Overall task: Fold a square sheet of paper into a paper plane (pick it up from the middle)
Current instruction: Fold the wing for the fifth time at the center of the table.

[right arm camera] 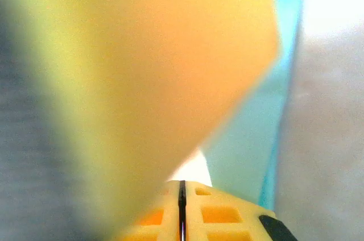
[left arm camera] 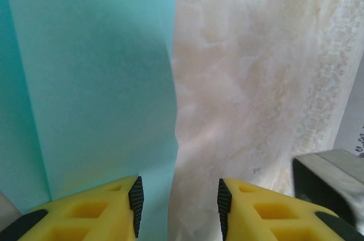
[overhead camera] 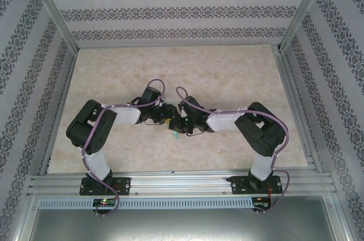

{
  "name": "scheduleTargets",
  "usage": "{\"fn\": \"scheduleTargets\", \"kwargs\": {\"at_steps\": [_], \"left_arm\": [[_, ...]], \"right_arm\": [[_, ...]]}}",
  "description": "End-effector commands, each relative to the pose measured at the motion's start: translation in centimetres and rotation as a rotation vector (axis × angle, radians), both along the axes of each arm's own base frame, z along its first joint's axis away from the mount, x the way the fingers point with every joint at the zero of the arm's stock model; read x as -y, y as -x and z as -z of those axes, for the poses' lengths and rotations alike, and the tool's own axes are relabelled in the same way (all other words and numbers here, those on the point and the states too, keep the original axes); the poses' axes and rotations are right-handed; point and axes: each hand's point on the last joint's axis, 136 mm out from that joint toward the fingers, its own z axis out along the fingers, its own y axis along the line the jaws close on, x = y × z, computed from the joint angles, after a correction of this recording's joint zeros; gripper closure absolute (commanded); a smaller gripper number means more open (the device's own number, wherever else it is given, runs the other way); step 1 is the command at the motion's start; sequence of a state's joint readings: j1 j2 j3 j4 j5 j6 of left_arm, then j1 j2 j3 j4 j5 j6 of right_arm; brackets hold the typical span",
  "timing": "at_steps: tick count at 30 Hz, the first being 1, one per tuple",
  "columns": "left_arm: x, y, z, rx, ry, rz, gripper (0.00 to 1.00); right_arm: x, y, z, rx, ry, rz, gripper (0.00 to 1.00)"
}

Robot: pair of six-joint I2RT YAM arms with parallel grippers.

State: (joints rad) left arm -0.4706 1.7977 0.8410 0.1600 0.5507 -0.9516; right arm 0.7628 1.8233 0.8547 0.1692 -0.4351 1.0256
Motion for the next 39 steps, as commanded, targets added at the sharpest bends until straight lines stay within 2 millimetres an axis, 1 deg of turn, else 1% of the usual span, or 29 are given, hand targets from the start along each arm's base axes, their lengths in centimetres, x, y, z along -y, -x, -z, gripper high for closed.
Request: {"fn": "scheduleTargets", "kwargs": {"at_steps": [1,5,7,10,14,18,23,24,26,28,32,36,39], "left_arm": [[-1.5,2.5,2.9,-0.124,-0.091,-0.01,0.57],[-1.5,2.3,2.3,-0.106,-0.088,-0.002,0.56],[-1.4,2.1,1.8,-0.091,-0.094,0.009,0.56],[-1.2,1.7,0.6,-0.055,-0.097,0.031,0.54],[-1.0,0.8,-1.1,-0.004,-0.097,0.05,0.52],[0.3,0.1,-3.0,0.047,-0.03,0.077,0.48],[1.6,-0.4,-6.1,0.118,0.061,0.107,0.44],[1.7,-0.4,-6.4,0.121,0.066,0.108,0.44],[1.7,-0.5,-6.4,0.12,0.062,0.11,0.44],[1.6,-0.6,-5.8,0.111,0.049,0.113,0.44],[2.2,-1.0,-5.2,0.109,0.073,0.114,0.43],[2.9,-2.0,-5.7,0.125,0.1,0.117,0.42],[3.0,-2.2,-5.1,0.108,0.082,0.123,0.42]], "right_arm": [[1.9,1.2,3.0,-0.059,0.066,0.021,0.9],[3.7,3.2,5.1,-0.115,0.112,0.022,0.92],[4.3,3.9,5.6,-0.131,0.125,0.019,0.93],[4.6,4.3,5.6,-0.142,0.117,0.002,0.95],[4.5,4.5,5.1,-0.137,0.111,-0.033,0.96],[4.5,4.2,5.0,-0.137,0.115,-0.044,0.96],[4.2,3.9,5.0,-0.141,0.11,-0.048,0.96],[4.3,3.9,5.1,-0.145,0.112,-0.045,0.96],[4.3,3.9,5.2,-0.147,0.111,-0.045,0.96],[4.2,3.9,5.2,-0.148,0.111,-0.045,0.96],[4.2,4.0,5.3,-0.153,0.112,-0.048,0.96],[4.3,4.1,5.6,-0.16,0.117,-0.05,0.96],[4.4,4.2,5.7,-0.162,0.12,-0.05,0.96]]}}
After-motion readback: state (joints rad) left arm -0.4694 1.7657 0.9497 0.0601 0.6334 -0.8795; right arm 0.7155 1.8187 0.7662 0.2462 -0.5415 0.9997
